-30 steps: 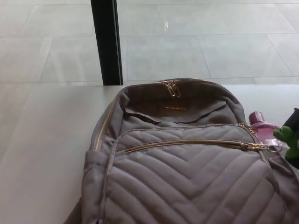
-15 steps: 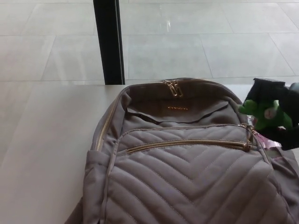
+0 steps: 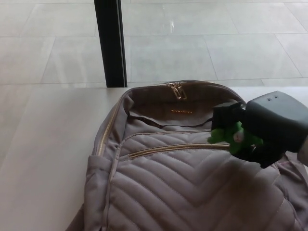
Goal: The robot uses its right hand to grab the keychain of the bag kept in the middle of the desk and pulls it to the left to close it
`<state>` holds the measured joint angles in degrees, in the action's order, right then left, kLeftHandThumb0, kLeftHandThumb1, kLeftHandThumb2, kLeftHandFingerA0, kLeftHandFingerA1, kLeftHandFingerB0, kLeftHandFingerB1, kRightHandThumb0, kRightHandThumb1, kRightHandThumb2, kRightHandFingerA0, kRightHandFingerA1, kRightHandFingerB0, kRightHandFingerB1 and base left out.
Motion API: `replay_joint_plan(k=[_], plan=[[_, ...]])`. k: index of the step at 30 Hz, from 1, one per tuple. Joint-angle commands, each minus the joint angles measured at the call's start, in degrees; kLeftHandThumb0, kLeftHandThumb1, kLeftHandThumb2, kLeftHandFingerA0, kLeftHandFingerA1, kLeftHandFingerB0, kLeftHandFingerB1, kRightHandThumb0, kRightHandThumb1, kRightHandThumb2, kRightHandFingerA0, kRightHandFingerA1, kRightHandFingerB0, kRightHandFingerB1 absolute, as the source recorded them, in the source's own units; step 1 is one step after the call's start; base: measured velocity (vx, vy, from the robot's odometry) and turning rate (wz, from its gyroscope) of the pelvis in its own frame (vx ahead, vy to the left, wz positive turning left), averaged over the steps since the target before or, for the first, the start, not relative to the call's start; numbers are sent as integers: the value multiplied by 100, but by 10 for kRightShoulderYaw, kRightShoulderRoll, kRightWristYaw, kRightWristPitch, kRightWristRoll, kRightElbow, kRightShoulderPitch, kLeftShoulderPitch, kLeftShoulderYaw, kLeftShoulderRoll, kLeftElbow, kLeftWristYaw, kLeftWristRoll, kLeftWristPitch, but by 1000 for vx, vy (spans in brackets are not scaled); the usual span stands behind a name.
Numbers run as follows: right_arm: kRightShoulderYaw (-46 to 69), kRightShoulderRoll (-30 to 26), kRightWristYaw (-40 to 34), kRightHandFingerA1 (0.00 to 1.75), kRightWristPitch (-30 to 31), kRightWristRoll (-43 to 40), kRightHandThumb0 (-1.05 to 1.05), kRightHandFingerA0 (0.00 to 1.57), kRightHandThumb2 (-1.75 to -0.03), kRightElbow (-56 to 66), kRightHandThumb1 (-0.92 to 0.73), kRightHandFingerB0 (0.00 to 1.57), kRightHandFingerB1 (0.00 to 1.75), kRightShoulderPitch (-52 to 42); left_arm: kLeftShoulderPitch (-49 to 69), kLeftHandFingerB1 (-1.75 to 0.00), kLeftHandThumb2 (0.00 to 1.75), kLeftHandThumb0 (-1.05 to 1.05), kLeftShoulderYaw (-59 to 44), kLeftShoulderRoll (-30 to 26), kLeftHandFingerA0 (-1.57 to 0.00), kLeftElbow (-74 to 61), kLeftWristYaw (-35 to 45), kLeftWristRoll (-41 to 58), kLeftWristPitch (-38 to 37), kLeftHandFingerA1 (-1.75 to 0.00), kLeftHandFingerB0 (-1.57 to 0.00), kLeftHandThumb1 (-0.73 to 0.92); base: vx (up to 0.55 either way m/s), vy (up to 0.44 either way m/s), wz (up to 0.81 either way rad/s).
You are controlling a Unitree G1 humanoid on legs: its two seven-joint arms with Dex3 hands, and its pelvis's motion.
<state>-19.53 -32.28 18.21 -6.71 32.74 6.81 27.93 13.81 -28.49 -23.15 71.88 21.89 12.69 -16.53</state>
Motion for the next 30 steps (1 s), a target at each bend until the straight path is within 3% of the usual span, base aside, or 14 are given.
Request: replay_joint_plan(k=[1, 12, 13, 17, 18, 21, 23, 24, 25, 26, 27, 28, 29, 30], plan=[[-19, 24, -19, 175, -31, 42, -28, 96, -107, -12, -59, 76, 147, 34, 2, -51, 85, -92, -2, -10, -66, 0, 1, 7, -11, -63, -60, 92, 0, 0, 0], [-46, 79, -41, 175, -46, 86, -25, 98, -118, -38, -49, 79, 153, 90, 2, -51, 85, -92, -2, -8, -64, -3, 2, 8, -11, -64, -60, 92, 0, 0, 0], [-47, 81, -47, 142, -51, 88, -33, 124, -116, -43, -47, 99, 127, 91, 1, -50, 82, -92, -3, -8, -65, -2, 2, 9, -9, -67, -60, 92, 0, 0, 0], [-54, 92, -71, 144, -88, 94, -34, 125, -117, -72, -40, 101, 130, 111, -2, -51, 81, -93, 2, -10, -67, -1, -9, 3, -9, -67, -64, 92, 0, 0, 0], [-54, 93, -69, 175, -88, 95, -26, 100, -124, -73, -36, 72, 168, 113, -1, -52, 82, -92, 2, -10, -68, -2, -8, 3, -10, -67, -65, 92, 0, 0, 0], [-64, 106, -77, 175, -103, 102, -28, 103, -122, -88, -37, 77, 155, 126, -4, -50, 83, -92, 3, -11, -67, -4, -13, 2, -10, -66, -61, 92, 0, 0, 0], [-74, 116, -56, 171, -99, 101, -27, 118, -96, -92, -55, 82, 79, 135, -5, -51, 85, -90, 3, -11, -67, -7, -15, 3, -8, -68, -59, 92, 0, 0, 0], [-79, 117, -51, 138, -99, 104, -37, 128, -110, -95, -54, 80, 90, 139, -5, -51, 87, -90, 3, -11, -68, -8, -15, 3, -9, -68, -59, 92, 0, 0, 0], [-90, 119, -58, 175, -108, 116, -27, 107, -103, -104, -54, 81, 108, 145, -6, -51, 87, -90, 3, -11, -69, -10, -16, 3, -9, -68, -59, 92, 0, 0, 0], [-94, 125, -61, 140, -112, 115, -37, 129, -112, -113, -48, 90, 113, 146, -6, -51, 86, -89, 3, -10, -69, -12, -18, 3, -7, -68, -59, 92, 0, 0, 0], [-105, 128, -60, 175, -112, 127, -29, 102, -106, -119, -47, 80, 139, 152, -6, -52, 87, -88, 3, -10, -69, -14, -18, 4, -6, -69, -59, 92, 0, 0, 0], [-116, 139, -63, 139, -115, 131, -37, 124, -112, -132, -45, 101, 126, 157, -7, -51, 87, -89, 2, -11, -69, -11, -17, 5, -5, -68, -60, 92, 0, 0, 0], [-122, 146, -62, 175, -116, 128, -30, 98, -119, -140, -43, 75, 167, 160, -8, -51, 85, -87, 3, -11, -68, -10, -17, 5, -5, -66, -60, 92, 0, 0, 0], [-125, 151, -57, 175, -115, 126, -30, 98, -119, -144, -43, 75, 167, 161, -8, -51, 85, -87, 3, -11, -68, -11, -18, 4, -6, -66, -60, 92, 0, 0, 0]])
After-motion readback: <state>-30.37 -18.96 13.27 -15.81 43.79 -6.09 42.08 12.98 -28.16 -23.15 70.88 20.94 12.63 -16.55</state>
